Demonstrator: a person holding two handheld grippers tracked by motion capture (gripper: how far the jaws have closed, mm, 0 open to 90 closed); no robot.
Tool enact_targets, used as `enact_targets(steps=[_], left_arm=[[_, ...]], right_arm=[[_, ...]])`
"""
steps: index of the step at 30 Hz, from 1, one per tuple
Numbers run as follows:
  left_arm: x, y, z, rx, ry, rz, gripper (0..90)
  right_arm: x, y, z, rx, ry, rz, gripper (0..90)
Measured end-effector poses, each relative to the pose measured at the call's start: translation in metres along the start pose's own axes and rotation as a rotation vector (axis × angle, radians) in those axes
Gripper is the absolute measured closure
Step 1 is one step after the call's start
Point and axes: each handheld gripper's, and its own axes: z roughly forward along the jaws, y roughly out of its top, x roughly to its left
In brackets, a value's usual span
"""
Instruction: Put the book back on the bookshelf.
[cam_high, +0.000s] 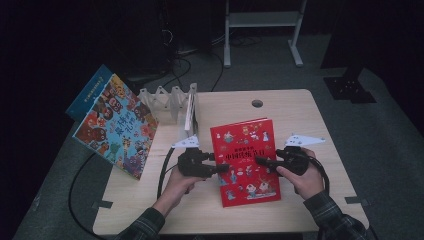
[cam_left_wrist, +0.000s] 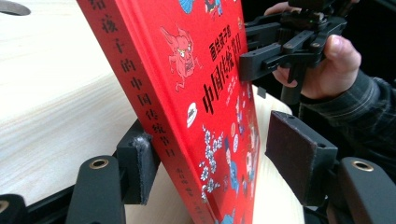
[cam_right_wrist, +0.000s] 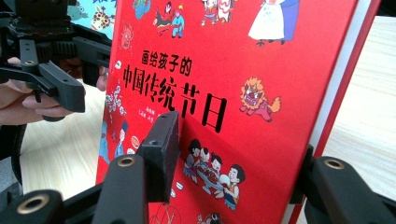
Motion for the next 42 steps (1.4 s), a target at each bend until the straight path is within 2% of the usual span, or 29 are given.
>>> enact_targets(steps=[10,17,22,30,35,39,42], left_arm=[[0.0010,0.0000,0.0007,-0.021,-0.022,-0.031,34.9],[0.0010,-0.0003,0.0017,-0.028,-0.020,-0.037,35.1],[0.0015,-0.0031,0.0027,-0.052,-0.008,-0.046,37.8],[0.0015,-0.0047,0.0056,-0.054,0.017,-0.040,37.2],[0.0015,-0.0047,0.0064,-0.048,0.015,-0.044,36.9],[-0.0005,-0.0040,0.0043,-0.045,0.010,-0.038,40.7],[-0.0038,-0.0020,0.0034,-0.047,0.010,-0.019,42.6]], right_arm=[[0.0013,-0.0007,-0.0004,-0.010,-0.001,-0.009,48.6],[0.0015,-0.0008,-0.0002,-0.011,-0.002,-0.009,48.4],[0.0015,-0.0009,0.0000,-0.013,-0.001,-0.014,48.4],[0.0007,-0.0016,0.0010,-0.018,0.001,-0.021,48.3],[0.0006,-0.0021,0.0016,-0.018,0.002,-0.020,47.9],[0.0004,-0.0024,0.0014,-0.018,0.008,-0.017,47.6],[0.0001,-0.0023,0.0009,-0.027,0.011,-0.016,46.5]])
